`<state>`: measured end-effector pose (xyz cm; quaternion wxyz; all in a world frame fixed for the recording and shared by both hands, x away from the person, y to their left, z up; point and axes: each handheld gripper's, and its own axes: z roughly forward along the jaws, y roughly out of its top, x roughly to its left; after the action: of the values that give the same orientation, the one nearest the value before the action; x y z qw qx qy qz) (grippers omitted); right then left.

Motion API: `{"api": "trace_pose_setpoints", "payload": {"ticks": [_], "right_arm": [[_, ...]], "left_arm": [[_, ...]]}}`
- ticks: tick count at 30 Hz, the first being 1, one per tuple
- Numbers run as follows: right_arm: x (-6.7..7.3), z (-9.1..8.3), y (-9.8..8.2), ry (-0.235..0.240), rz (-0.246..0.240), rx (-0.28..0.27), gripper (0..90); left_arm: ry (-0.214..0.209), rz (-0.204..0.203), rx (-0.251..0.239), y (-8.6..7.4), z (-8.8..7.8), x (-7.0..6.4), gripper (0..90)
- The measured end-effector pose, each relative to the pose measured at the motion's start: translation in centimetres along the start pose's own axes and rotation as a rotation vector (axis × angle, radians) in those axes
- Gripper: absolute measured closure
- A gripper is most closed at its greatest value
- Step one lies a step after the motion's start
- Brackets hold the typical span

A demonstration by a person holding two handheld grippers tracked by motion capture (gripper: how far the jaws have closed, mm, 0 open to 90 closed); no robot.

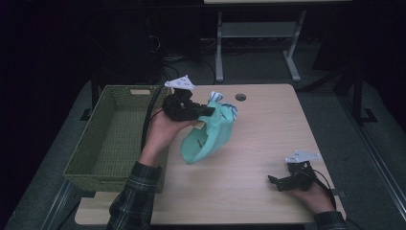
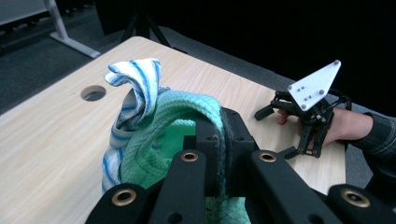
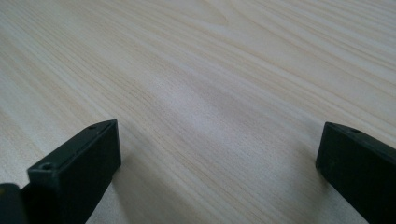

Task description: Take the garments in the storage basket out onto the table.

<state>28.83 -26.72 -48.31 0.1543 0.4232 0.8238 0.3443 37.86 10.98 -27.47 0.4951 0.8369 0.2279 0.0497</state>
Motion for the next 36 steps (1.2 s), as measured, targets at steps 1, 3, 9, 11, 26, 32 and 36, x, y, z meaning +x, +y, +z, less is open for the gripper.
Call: {"api": "trace_pose_setpoints", "payload": {"ticks": [1,3,9,11,26,32,36], "right_arm": [[0.0,0.0,0.0,0.0,0.0,0.0,0.0],[0.0,0.0,0.0,0.0,0.0,0.0,0.0],[0.0,0.0,0.0,0.001,0.001,0.0,0.0],[0.0,0.0,0.0,0.001,0.001,0.0,0.0],[0.0,0.0,0.0,0.0,-0.002,0.001,0.0],[0.0,0.0,0.0,0.0,-0.002,0.001,0.0],[0.0,0.0,0.0,0.0,-0.002,0.001,0.0]], "left_arm": [[-0.002,-0.001,0.003,-0.1,0.3,-0.1,86.4],[-0.008,-0.005,0.006,-0.4,1.0,-0.2,86.4],[-0.012,-0.006,0.036,-1.3,2.8,-0.7,86.4],[-0.011,-0.009,0.044,-1.6,3.3,-0.8,86.4],[-0.017,-0.036,0.094,-4.2,7.5,-1.6,86.3],[-0.015,-0.037,0.115,-5.2,9.4,-1.9,86.2],[-0.023,-0.032,0.14,-5.9,10.7,-2.0,86.2]]}}
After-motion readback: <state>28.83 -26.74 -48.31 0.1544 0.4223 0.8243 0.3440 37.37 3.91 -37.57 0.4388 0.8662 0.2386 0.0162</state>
